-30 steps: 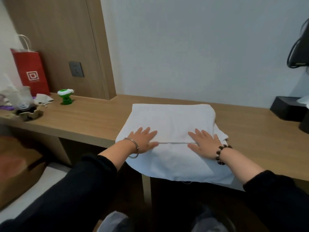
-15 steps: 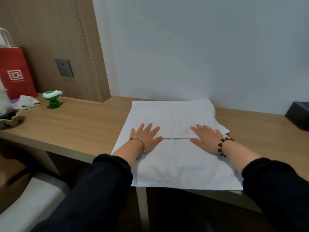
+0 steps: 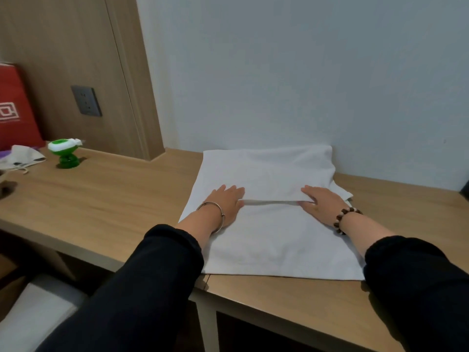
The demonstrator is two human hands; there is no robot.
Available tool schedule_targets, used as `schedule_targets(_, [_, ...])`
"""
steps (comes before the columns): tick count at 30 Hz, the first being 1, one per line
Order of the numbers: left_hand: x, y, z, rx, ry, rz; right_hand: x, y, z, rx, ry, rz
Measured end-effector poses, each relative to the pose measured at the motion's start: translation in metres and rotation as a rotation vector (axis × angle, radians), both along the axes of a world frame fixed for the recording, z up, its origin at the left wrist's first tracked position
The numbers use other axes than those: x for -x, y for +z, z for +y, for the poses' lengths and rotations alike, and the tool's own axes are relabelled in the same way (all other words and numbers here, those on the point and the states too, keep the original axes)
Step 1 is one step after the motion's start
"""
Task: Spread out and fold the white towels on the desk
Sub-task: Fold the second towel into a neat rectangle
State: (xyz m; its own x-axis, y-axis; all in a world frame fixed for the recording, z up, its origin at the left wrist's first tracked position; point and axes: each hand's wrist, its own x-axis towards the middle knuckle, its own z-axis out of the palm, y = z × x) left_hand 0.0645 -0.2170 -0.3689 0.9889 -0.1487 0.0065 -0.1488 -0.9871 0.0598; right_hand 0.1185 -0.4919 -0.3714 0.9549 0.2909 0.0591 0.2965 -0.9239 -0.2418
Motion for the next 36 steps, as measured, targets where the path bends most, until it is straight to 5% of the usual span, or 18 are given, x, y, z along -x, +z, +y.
schedule_targets(2, [0.001,0.001,0.007,0.057,0.006,0.007,0.003,0.004,0.003,-0.035,-0.059,-0.087])
schedule_targets(8, [0.0,0.029,0.024,-0.002,0.093,-0.079,0.012,0.03,0.01,0.314,-0.281,-0.26])
schedule_targets(16, [0.031,0.063,0.029,0.109,0.12,-0.421,0.045,0.07,0.016,0.022,-0.339,-0.595])
schedule_targets(23, [0.089,0.072,0.038,0.033,0.041,-0.454,0.114,0.078,0.016,-0.193,-0.297,-0.716])
schedule_targets(26, [0.123,0.054,0.04,-0.13,0.051,-0.338,0.151,0.06,0.009,-0.11,-0.272,-0.648])
schedule_targets(29, [0.153,0.022,0.032,-0.232,0.006,-0.123,0.174,0.032,0.0,0.071,-0.182,-0.304])
schedule_targets(32, [0.168,0.004,0.028,-0.108,-0.056,-0.111,0.183,0.01,-0.008,0.103,-0.094,-0.002])
schedule_targets(36, [0.165,-0.005,0.024,0.002,-0.046,-0.133,0.176,-0.001,-0.015,0.118,-0.057,0.043])
